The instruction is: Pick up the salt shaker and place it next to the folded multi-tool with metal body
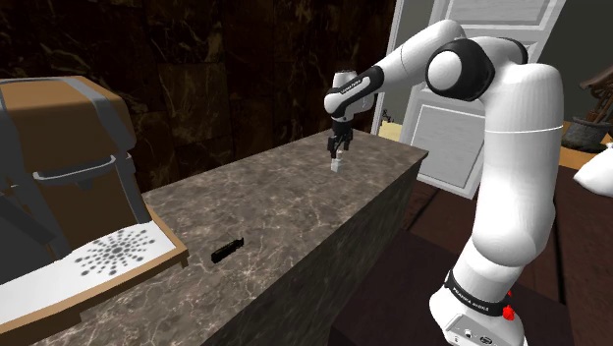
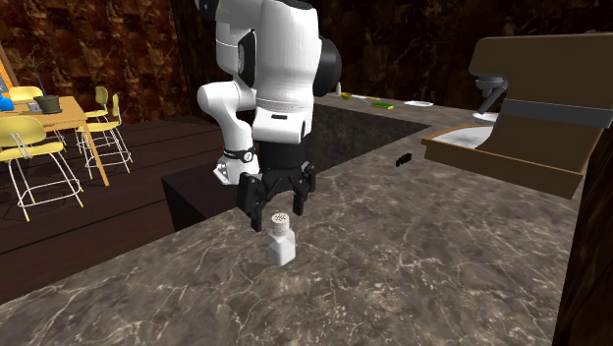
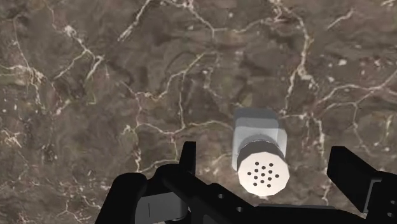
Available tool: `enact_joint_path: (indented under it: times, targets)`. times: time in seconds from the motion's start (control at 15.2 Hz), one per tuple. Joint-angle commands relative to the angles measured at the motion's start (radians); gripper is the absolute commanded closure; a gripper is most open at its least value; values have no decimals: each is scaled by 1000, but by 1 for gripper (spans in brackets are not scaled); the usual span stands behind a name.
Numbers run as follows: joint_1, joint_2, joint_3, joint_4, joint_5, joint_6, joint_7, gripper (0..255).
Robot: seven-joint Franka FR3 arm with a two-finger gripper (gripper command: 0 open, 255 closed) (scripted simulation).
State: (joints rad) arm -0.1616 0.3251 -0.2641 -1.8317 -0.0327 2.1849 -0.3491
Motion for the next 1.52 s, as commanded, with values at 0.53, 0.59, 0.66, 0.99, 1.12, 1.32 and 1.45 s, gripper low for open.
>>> enact_joint_path:
  times: [0.53, 0.59, 0.66, 0.99, 1.12, 1.32, 1.45]
  targets:
    - [0, -1, 0, -1, 0, 0, 0, 255]
    - [0, 0, 0, 0, 0, 0, 0, 255]
    - [1, -6, -1, 6, -1, -11, 0, 255]
    - [3, -33, -3, 38, -7, -70, -1, 255]
    - [4, -42, -4, 53, -9, -94, -2, 255]
    - [5, -55, -5, 76, -12, -130, -3, 255]
    - [5, -63, -5, 93, -13, -154, -4, 255]
